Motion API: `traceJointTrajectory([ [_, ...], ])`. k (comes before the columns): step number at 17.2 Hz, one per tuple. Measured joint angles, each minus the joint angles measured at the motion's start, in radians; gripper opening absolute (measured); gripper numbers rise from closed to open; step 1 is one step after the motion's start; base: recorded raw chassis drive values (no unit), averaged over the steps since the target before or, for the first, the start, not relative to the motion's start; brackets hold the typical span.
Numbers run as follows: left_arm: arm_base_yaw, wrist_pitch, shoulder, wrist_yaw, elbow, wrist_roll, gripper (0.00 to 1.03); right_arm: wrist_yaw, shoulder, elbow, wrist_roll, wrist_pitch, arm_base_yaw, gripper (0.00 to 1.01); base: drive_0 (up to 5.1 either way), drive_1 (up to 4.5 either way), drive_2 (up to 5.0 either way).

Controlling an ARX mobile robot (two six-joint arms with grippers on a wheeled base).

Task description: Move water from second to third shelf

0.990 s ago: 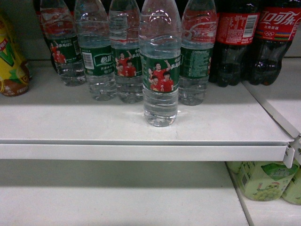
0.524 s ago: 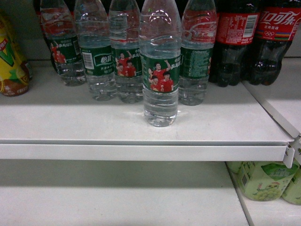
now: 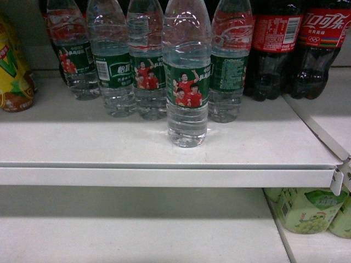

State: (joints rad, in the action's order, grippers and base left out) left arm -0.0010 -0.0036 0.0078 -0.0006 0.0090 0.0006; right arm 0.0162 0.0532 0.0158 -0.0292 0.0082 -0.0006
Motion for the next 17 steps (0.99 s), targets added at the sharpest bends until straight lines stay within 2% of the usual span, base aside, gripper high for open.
traceJointTrajectory([
  [7,0.0,0.0,0.0,0.0,0.0,0.0,0.98,-0.095,0.336,0.137,0.0,0.31,-0.101,0.98,0.0,0.0,0.0],
  [11,0.0,0.0,0.0,0.0,0.0,0.0,0.98,-0.13,0.492,0.232,0.0,0.407,-0.118,0.98,0.0,0.0,0.0],
  [12,0.0,0.0,0.0,0.0,0.0,0.0,0.98,-0.143,0.581,0.298,-0.001,0.443,-0.117,0.98,0.0,0.0,0.0],
  [13,0.0,0.0,0.0,0.0,0.0,0.0,0.98,-0.143,0.679,0.369,0.006,0.496,-0.055,0.98,0.0,0.0,0.0],
  [14,0.0,0.0,0.0,0.0,0.0,0.0,0.98,-0.143,0.769,0.372,0.029,0.516,0.058,0.98,0.0,0.0,0.0],
  [17,0.0,0.0,0.0,0.0,0.0,0.0,0.98,-0.126,0.953,0.378,0.05,0.594,0.229,0.98,0.0,0.0,0.0],
])
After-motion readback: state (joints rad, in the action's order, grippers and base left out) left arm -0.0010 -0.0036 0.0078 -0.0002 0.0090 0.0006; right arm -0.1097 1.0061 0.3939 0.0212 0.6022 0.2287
